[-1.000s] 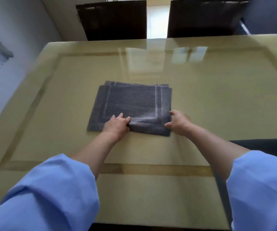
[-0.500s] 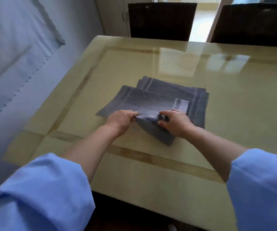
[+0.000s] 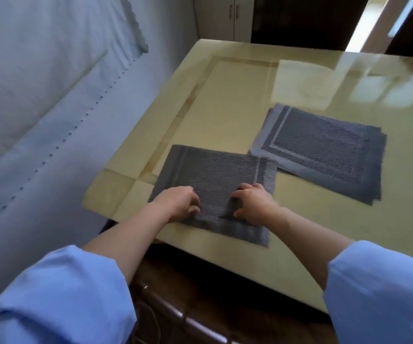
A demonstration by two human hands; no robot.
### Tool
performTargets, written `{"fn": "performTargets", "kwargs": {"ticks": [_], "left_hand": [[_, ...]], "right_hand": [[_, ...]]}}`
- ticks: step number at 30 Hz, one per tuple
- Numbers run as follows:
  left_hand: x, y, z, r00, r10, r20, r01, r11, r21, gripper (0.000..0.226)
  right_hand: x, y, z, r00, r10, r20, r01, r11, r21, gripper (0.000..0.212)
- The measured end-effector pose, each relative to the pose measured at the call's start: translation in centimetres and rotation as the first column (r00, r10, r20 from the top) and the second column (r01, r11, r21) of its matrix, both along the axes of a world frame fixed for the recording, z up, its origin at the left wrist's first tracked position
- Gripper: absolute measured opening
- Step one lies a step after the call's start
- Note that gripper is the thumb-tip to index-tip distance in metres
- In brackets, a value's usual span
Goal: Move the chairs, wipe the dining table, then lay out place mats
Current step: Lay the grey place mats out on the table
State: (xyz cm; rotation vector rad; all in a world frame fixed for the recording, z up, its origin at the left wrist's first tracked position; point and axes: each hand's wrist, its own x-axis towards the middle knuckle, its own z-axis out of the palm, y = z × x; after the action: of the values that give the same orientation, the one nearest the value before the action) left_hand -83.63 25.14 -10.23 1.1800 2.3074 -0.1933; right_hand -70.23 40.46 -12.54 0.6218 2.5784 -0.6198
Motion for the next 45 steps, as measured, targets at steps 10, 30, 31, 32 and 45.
{"fn": "performTargets", "kwargs": {"ticks": [10,30,31,32,45], "left_hand": [[1.5,2.4,-1.7,0.972,-0.234,-0.026,0.232,0.971,-0.064,0.079],[0.9,5.9,-1.7,0.944,-0.327,-0.033,0.323,0.942,-0.095,0.092],[0.8,5.9,-1.9,0.949,-0.315,-0.009,0.312,0.944,-0.107,0.095],[0.8,6.0,-2.1,0.951,-0.308,0.008,0.306,0.944,-0.125,0.096],[1.5,19.6,0.6,0.979,-0.171,-0.112,0.195,0.946,0.257,0.031]], "right_hand": [[4.3,1.3,1.8,0.961,-0.201,0.192,0.171,0.972,0.162,0.031],[3.3,1.9,1.7,0.923,-0.358,0.143,0.332,0.926,0.18,0.031],[3.5,2.0,1.6,0.92,-0.37,0.125,0.346,0.921,0.179,0.038],[3.9,2.0,1.3,0.917,-0.377,0.13,0.355,0.92,0.165,0.046],[5.3,15.2,2.9,0.821,-0.571,-0.015,0.561,0.8,0.212,0.031]]}}
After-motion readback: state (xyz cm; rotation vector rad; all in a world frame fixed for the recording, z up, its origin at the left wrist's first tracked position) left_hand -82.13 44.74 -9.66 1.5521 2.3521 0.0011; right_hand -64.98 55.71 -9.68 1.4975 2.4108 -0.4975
